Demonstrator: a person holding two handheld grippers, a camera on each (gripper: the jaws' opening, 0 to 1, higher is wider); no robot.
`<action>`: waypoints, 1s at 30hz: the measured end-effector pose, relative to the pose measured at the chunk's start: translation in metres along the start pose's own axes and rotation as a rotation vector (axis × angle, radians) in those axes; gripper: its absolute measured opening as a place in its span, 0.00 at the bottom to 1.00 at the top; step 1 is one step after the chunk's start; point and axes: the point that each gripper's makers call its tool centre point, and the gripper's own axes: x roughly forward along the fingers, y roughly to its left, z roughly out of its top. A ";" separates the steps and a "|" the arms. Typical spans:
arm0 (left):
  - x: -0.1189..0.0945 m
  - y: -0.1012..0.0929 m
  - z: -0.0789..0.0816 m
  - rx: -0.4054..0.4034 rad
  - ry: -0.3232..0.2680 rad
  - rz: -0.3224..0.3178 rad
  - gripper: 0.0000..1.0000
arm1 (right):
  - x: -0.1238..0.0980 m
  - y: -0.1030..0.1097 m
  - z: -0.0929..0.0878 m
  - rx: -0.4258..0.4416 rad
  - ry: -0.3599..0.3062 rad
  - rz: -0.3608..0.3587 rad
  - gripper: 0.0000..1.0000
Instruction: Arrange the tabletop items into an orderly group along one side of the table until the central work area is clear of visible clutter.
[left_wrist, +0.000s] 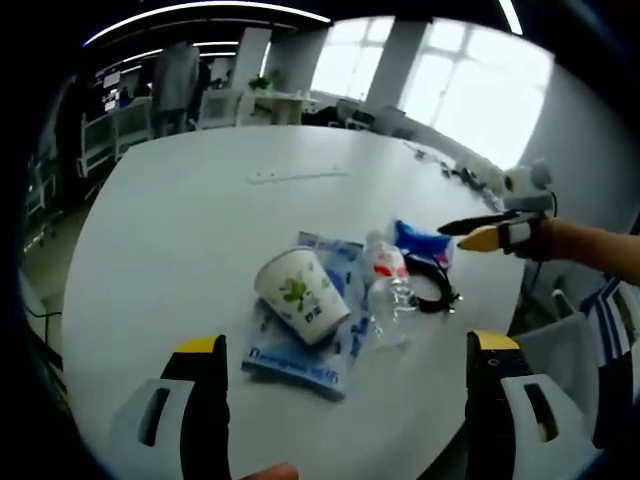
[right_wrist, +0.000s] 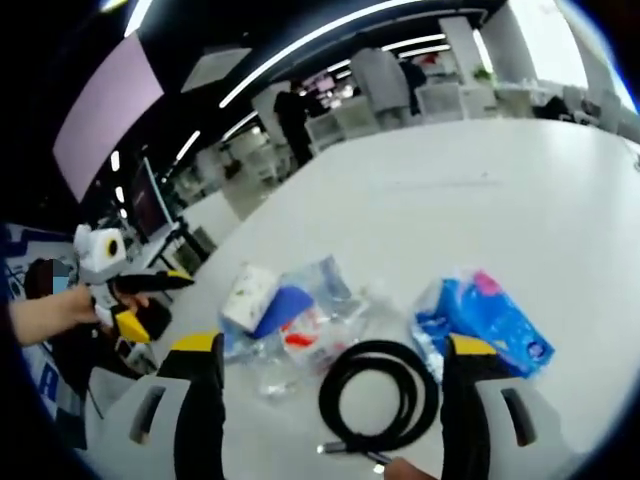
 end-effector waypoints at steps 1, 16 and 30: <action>0.001 -0.001 0.000 0.001 0.004 -0.004 0.99 | 0.002 0.000 0.001 0.002 0.000 0.002 0.88; 0.013 -0.007 0.014 0.022 -0.040 0.045 0.95 | 0.026 0.004 0.011 0.023 0.021 0.050 0.84; 0.027 -0.021 0.029 0.049 -0.065 0.052 0.91 | 0.046 -0.009 0.018 0.107 0.015 0.061 0.80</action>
